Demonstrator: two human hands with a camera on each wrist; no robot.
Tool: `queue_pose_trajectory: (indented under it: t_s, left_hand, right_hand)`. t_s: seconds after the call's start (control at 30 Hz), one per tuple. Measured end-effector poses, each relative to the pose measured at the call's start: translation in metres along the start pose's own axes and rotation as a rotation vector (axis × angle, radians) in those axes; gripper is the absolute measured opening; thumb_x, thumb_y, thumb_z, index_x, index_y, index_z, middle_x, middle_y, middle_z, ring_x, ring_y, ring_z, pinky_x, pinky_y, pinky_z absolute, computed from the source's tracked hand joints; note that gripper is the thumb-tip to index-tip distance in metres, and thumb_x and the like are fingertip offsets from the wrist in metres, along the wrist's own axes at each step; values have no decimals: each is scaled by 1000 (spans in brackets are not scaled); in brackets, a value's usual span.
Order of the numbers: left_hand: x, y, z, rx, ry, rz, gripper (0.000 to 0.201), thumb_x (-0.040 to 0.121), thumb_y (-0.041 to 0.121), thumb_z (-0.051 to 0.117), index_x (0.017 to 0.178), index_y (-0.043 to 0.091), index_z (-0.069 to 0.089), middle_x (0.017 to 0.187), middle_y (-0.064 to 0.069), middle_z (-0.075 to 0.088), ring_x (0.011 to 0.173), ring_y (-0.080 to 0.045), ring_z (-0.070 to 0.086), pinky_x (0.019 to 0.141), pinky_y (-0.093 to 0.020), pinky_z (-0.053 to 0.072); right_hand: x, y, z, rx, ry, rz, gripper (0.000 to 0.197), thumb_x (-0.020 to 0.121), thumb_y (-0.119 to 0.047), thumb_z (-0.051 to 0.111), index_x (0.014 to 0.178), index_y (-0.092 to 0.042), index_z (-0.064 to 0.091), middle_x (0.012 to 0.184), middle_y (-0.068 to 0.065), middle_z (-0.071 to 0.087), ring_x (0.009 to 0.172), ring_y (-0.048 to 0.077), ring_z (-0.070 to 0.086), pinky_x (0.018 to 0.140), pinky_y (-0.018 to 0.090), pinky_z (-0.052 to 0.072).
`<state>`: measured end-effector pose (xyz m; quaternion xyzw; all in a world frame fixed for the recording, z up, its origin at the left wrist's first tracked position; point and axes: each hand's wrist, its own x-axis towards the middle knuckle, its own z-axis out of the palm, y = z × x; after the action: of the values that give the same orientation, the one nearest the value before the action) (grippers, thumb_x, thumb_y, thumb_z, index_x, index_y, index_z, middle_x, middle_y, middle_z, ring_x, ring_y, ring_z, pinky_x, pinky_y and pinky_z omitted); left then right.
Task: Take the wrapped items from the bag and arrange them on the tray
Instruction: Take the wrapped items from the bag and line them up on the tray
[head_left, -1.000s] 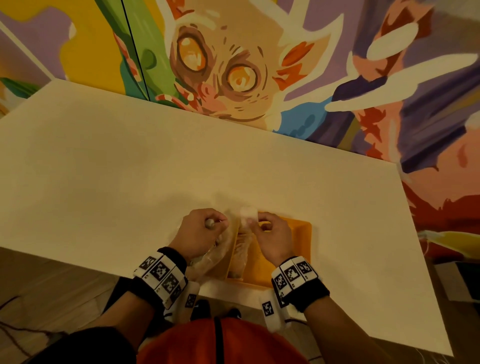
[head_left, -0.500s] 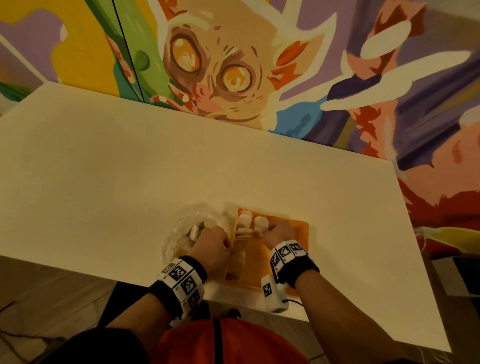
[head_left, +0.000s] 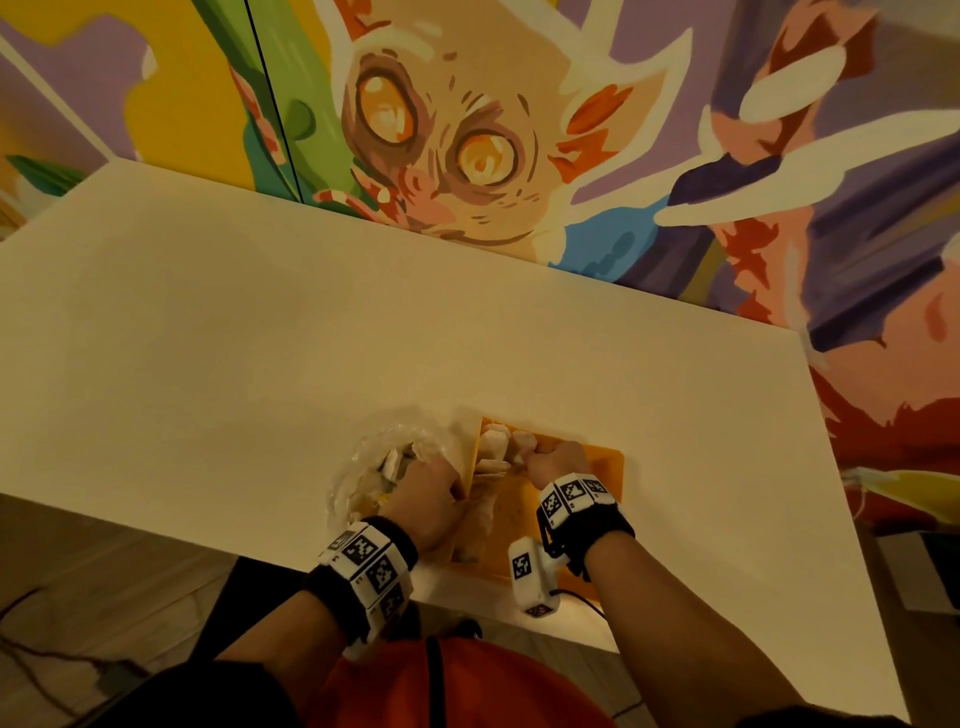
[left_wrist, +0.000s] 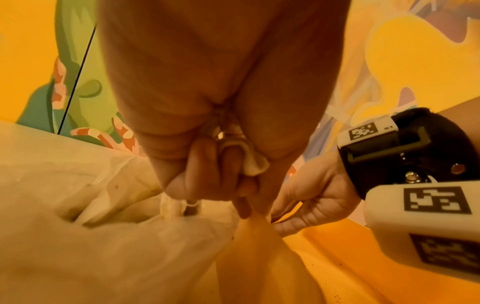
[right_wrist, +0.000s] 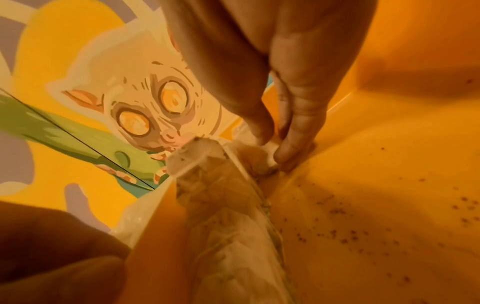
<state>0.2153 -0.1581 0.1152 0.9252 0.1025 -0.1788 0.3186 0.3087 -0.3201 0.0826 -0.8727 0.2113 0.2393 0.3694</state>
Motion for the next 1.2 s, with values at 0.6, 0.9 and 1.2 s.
queue_pose_trajectory:
  t_s: [0.6, 0.9, 1.2]
  left_hand:
    - [-5, 1, -10, -246, 158, 15, 27, 94, 37, 57, 76, 20, 68, 73, 8, 64, 66, -1, 54, 57, -13, 37]
    - [-3, -1, -23, -1004, 120, -159, 57, 99, 53, 36, 93, 10, 73, 54, -4, 56, 58, -21, 56, 66, -37, 46]
    - [-9, 5, -25, -1084, 132, -150, 57, 100, 53, 32, 99, 10, 70, 64, -12, 66, 63, -25, 61, 68, -40, 46]
  right_hand:
    - [6, 14, -3, 245, -64, 17, 8, 89, -12, 63, 94, -18, 66, 75, 2, 68, 88, 26, 71, 84, 41, 58]
    - [-47, -10, -5, 367, -87, -381, 11, 92, -28, 62, 87, -20, 68, 82, 1, 71, 68, 16, 65, 70, 40, 59]
    - [-84, -16, 10, 304, -325, -567, 35, 70, -24, 84, 97, -24, 62, 84, -3, 65, 70, 14, 63, 66, 31, 56]
